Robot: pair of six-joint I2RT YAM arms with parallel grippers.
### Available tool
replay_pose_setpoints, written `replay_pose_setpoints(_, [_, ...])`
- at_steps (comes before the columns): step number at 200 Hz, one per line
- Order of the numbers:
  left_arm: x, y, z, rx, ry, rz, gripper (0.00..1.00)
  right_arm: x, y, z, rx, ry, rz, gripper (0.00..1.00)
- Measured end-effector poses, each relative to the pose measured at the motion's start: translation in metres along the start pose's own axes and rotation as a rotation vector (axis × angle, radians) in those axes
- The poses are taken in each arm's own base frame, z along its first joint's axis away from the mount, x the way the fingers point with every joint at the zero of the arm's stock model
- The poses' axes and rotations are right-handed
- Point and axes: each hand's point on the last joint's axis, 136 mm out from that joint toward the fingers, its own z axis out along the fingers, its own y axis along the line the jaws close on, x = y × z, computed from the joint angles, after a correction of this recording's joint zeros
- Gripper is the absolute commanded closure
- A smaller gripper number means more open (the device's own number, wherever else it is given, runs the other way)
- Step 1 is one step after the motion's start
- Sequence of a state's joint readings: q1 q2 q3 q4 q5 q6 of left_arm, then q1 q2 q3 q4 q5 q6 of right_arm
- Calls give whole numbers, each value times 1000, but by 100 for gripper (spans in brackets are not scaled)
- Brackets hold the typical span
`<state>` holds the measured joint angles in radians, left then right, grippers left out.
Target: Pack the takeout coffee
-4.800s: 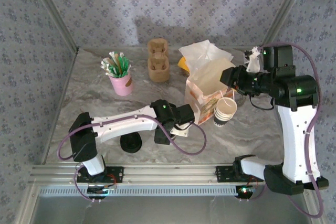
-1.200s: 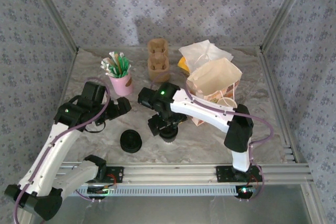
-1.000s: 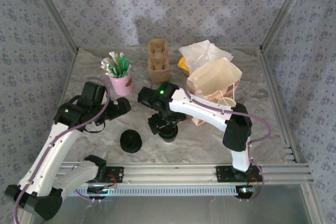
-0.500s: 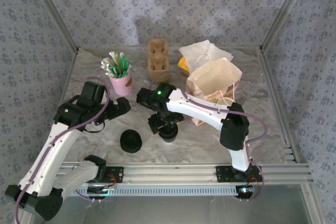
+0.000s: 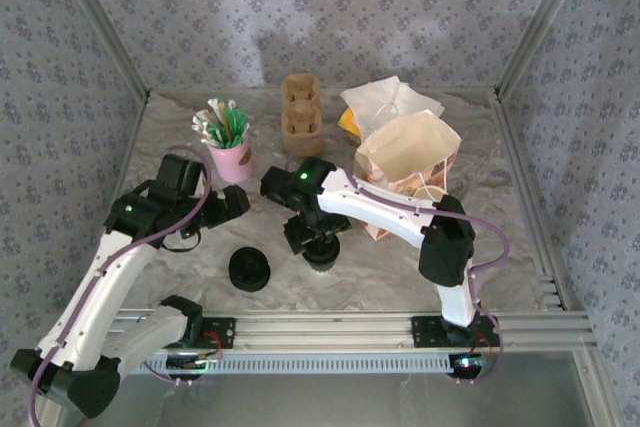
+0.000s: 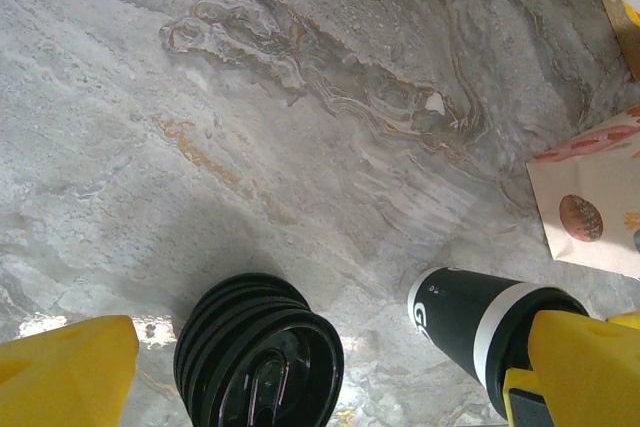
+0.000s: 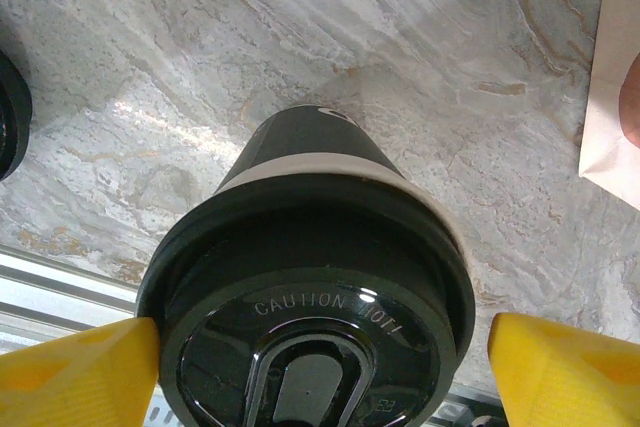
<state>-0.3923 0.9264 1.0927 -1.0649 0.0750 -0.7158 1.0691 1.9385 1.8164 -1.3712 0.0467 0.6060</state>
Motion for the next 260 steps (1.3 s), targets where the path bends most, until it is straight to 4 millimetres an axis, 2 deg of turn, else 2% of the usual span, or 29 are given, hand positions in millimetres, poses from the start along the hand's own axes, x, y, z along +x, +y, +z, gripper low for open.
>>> replay_pose_setpoints(121, [0, -2, 3, 2, 10, 4, 0, -1, -4, 0, 18, -6, 1, 17])
replay_pose_setpoints(154, [-1, -2, 4, 4, 9, 9, 0, 0, -6, -1, 28, -3, 0, 13])
replay_pose_setpoints(181, [-2, -4, 5, 4, 14, 15, 0, -3, -4, -7, 27, -24, -3, 11])
replay_pose_setpoints(218, [-3, -5, 4, 7, 9, 19, 0, -5, 2, -19, 13, -52, -16, 13])
replay_pose_setpoints(260, [-4, -6, 2, 11, 5, 20, 0, 0, 2, -19, 11, -52, -4, 14])
